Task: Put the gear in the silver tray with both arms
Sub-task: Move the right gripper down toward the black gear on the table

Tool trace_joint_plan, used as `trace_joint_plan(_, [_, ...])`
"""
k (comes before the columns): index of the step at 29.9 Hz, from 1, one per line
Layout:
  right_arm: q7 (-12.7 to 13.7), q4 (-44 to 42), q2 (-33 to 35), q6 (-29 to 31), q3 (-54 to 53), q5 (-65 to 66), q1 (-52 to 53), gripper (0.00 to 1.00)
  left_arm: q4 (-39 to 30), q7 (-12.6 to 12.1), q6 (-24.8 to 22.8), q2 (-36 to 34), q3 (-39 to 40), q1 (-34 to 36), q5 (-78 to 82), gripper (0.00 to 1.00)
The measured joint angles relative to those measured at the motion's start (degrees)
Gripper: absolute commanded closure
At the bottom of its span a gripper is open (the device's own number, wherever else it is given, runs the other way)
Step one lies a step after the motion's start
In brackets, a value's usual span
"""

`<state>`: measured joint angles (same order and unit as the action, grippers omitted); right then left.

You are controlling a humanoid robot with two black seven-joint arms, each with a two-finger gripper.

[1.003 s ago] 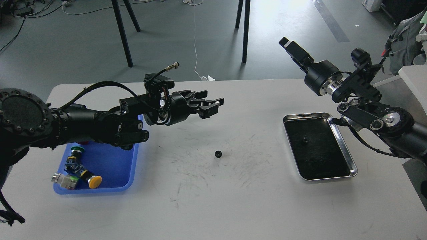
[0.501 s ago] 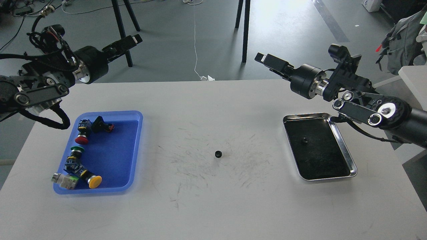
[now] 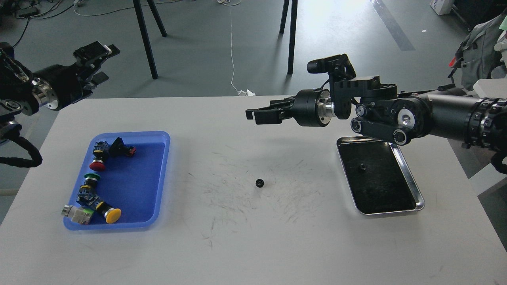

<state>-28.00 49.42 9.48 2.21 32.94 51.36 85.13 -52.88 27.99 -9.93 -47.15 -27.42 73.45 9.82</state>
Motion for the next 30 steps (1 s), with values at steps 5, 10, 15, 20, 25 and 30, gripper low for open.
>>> trace_joint_plan(5, [0.0,0.1,-4.9,0.0,4.1,6.9,3.0,0.05,0.2,0.0,-7.1,-0.6,1.7,-1.4,-3.6,0.01])
trace_joint_plan(10, [0.0,0.1,-8.8,0.0,10.3,12.5,4.9,0.05,1.3,0.0,-11.5,-1.5,5.3,-3.8,-8.8,0.01])
trace_joint_plan(15, [0.0,0.0,-9.4,-0.1,12.9,17.5,5.2,0.05,2.5,0.0,-16.1,-0.7,7.3,-6.1,-11.8,0.01])
trace_joint_plan(20, [0.0,-0.5,-9.5,-0.1,15.1,18.6,5.4,0.05,6.4,0.0,-17.8,2.0,9.9,-7.7,-15.6,0.01])
trace_joint_plan(25, [0.0,-0.4,-9.5,-0.1,16.7,18.7,6.1,0.06,11.1,0.0,-18.1,6.1,12.6,-10.3,-19.4,0.01])
trace_joint_plan(30, [0.0,-0.1,-9.5,-0.1,18.1,18.7,6.4,0.06,13.3,0.0,-18.1,7.2,14.0,-10.9,-20.6,0.01])
